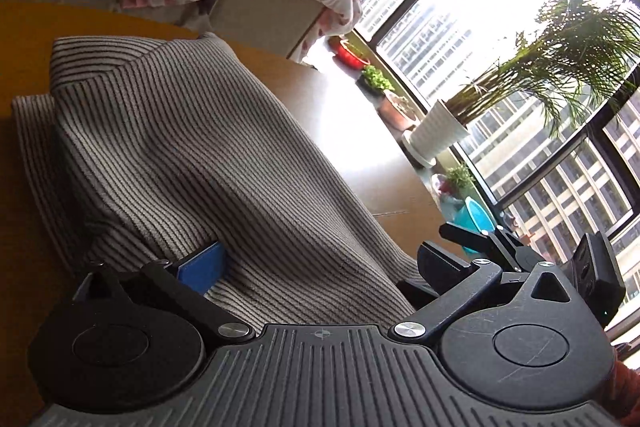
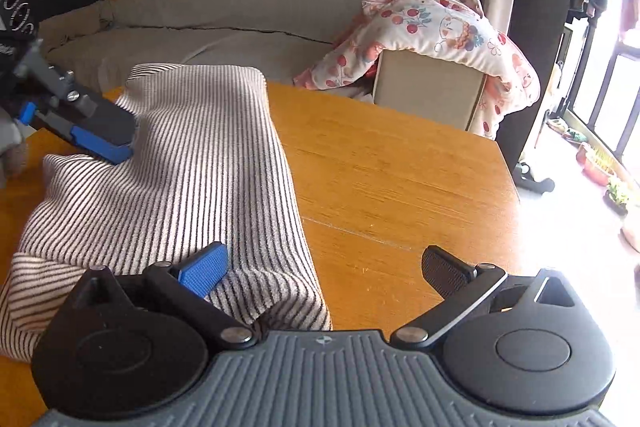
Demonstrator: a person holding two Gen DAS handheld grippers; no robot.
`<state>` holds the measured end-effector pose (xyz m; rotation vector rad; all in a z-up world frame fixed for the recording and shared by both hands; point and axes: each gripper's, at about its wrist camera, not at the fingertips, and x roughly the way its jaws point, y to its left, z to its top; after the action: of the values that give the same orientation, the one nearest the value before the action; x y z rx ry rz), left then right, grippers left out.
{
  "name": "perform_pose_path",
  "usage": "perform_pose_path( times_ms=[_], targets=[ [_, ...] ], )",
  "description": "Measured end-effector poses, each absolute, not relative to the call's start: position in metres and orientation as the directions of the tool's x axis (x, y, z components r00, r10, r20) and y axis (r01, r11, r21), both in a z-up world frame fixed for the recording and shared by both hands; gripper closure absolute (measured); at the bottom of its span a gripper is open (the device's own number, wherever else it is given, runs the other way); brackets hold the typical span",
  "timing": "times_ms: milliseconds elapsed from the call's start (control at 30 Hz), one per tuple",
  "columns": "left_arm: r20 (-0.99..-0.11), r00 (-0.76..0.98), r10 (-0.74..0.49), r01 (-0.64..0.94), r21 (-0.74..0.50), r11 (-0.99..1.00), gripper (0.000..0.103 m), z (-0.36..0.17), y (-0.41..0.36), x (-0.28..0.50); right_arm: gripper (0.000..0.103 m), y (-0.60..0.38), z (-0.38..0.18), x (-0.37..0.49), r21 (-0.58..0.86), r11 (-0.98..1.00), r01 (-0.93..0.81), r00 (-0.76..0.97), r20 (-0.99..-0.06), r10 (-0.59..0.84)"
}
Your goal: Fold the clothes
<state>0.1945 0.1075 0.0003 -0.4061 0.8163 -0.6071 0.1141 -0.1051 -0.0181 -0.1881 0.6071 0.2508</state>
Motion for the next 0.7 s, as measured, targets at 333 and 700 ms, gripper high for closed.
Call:
perform_pose_path(
  times_ms=[333, 700],
  targets=[
    [-0.62, 0.564, -0.546, 0.375, -0.397, 0.838, 0.0, 0.016, 0.087, 0.193, 0.0, -0.093, 0.006, 0.08, -0.146, 0.924, -0.353, 0.81, -0.542, 0.224],
    [-0.724, 0.616, -0.312, 0.417, -0.036, 0.908, 0.0, 0.009, 0.096, 0.121, 0.0, -0.063, -0.018, 0.098, -0.489, 0.813, -0.317, 0.869, -0.492, 0.044]
  ],
)
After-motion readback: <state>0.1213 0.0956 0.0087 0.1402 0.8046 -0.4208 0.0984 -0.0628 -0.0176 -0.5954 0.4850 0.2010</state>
